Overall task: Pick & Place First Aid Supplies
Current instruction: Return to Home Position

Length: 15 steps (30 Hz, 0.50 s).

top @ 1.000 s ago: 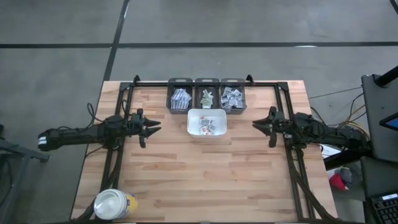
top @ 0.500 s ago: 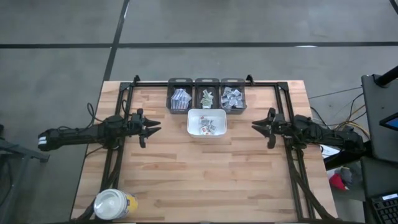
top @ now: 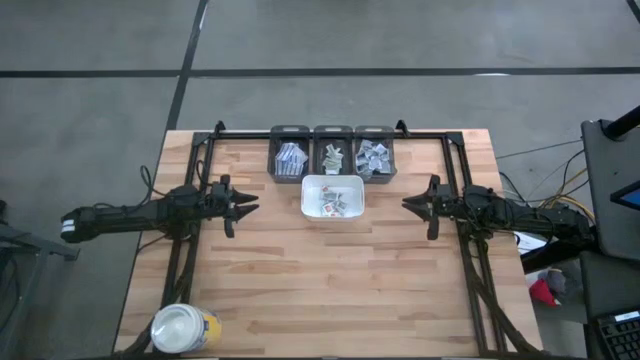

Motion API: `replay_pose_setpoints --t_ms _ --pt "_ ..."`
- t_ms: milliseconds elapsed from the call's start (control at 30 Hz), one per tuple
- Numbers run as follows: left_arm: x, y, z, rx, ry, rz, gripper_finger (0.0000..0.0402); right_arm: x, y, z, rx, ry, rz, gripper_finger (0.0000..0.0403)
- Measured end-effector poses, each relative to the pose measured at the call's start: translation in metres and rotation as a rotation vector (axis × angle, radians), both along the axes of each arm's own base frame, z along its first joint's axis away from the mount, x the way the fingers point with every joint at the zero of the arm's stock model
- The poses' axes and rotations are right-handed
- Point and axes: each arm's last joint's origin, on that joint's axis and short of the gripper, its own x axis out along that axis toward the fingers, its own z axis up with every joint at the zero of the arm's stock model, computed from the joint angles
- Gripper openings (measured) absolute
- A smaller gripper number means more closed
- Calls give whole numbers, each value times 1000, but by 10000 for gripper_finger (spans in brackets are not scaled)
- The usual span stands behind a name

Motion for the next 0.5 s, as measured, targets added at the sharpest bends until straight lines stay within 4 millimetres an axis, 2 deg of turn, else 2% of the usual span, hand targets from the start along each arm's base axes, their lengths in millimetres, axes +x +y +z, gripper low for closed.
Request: replay_pose_setpoints --t_ms 500 --pt "0 0 0 0 -1 0 119 0 0 0 -1 -1 1 84"
